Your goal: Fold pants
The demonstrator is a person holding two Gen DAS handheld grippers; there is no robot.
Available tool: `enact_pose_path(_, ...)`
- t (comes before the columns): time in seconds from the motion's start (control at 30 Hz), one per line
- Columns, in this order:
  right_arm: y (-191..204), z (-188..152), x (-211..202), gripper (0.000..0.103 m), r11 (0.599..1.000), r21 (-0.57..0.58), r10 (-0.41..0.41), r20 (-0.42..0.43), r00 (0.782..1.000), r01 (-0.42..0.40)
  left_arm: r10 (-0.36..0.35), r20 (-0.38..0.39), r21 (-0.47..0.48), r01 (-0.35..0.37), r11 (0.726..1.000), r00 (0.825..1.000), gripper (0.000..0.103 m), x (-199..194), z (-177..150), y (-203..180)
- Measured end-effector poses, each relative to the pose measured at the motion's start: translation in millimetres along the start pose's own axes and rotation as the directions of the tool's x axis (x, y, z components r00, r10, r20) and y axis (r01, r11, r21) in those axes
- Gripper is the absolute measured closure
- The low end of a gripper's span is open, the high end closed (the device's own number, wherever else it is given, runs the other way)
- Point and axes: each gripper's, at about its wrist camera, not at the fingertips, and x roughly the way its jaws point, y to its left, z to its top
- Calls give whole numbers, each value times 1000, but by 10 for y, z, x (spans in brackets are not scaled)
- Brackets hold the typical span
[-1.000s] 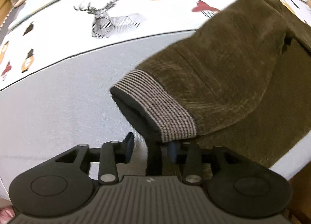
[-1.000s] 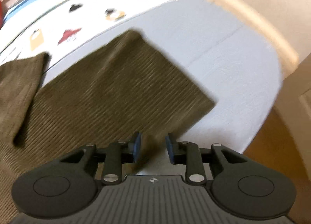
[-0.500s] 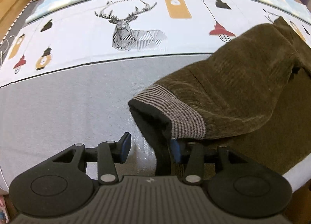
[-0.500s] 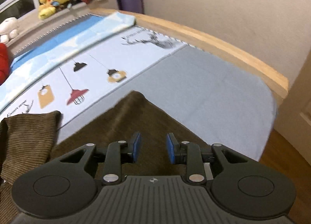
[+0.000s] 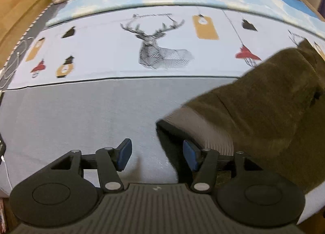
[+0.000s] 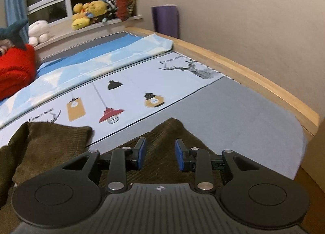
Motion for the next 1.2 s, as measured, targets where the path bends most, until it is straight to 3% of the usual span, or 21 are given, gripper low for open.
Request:
enact_pose_path(0.17, 96, -8, 54, 70, 998, -3, 56, -38, 998, -56, 64, 50, -33, -62, 998, 997, 42, -55, 41, 63)
enact_pose_path(0.2, 115, -17, 57, 70, 997, -5, 71, -41, 997, -71, 72, 78, -32, -69, 997, 994, 48, -89, 44, 56)
enact_pose_path(0.23, 138, -29, 55, 71, 996, -9, 83, -40, 996, -84, 60, 103, -32, -57, 998, 993, 71, -121, 52, 47)
enact_pose_path(0.3, 199, -46, 73, 74, 995, -17, 100, -48, 994, -101, -4, 122, -25, 8, 1000, 993, 100, -165, 76, 9)
enact_pose_path(0.37, 272, -51, 78, 92, 990, -17, 139, -46, 989, -140, -43, 150, 4, 43, 999, 988, 100, -218, 103, -76)
enact_pose_path(0.47, 449, -70, 93, 92, 980, -53, 189, -45, 981, -192, -96, 175, 67, 86, 994, 980, 100, -253, 146, -261)
enact_pose_path(0.57, 615, -125, 174, 91, 960, -53, 269, -99, 958, -275, -177, 153, 150, 154, 977, 972, 97, -219, 179, -541)
enact_pose_path(0.67, 784, -232, 321, 90, 924, 4, 375, -205, 904, -382, -254, 90, 265, 223, 938, 963, 90, -160, 161, -861)
enact_pose_path(0.73, 921, -308, 409, 86, 908, 17, 408, -269, 873, -419, -292, 38, 343, 262, 902, 956, 66, -105, 112, -1073)
enact_pose_path(0.77, 1001, -347, 455, 77, 899, 19, 422, -300, 855, -437, -302, 3, 385, 278, 880, 953, 57, -62, 72, -1190)
enact_pose_path(0.8, 1088, -396, 503, 71, 888, 23, 442, -325, 836, -460, -298, -28, 421, 282, 862, 954, 39, -8, 22, -1294)
enact_pose_path(0.83, 1149, -444, 540, 58, 878, 30, 457, -347, 819, -477, -282, -57, 457, 276, 845, 958, 30, 44, -25, -1391)
enact_pose_path(0.87, 1231, -505, 587, 52, 869, 38, 469, -378, 798, -493, -261, -88, 493, 270, 827, 961, 28, 109, -69, -1486)
enact_pose_path(0.93, 1369, -585, 685, 52, 857, 54, 484, -427, 764, -513, -222, -137, 549, 261, 794, 965, 27, 224, -165, -1614)
enact_pose_path(1.0, 1511, -637, 785, 52, 861, 49, 467, -467, 751, -505, -177, -159, 604, 237, 761, 971, 27, 330, -280, -1727)
enact_pose_path(1.07, 1621, -654, 861, 52, 866, 46, 455, -486, 746, -498, -107, -129, 672, 167, 721, 986, 28, 396, -355, -1816)
enact_pose_path(1.1, 1676, -658, 890, 52, 872, 43, 443, -491, 750, -487, -62, -96, 704, 112, 701, 993, 41, 424, -371, -1837)
enact_pose_path(1.13, 1713, -657, 906, 53, 876, 45, 438, -489, 755, -480, -32, -59, 727, 65, 684, 998, 67, 438, -347, -1827)
enact_pose_path(1.17, 1743, -635, 932, 58, 883, 46, 428, -484, 763, -466, -19, -1, 732, 14, 681, 1000, 82, 407, -291, -1786)
enact_pose_path(1.2, 1768, -611, 943, 68, 893, 44, 414, -474, 777, -449, 8, 78, 689, -60, 723, 997, 90, 343, -165, -1713)
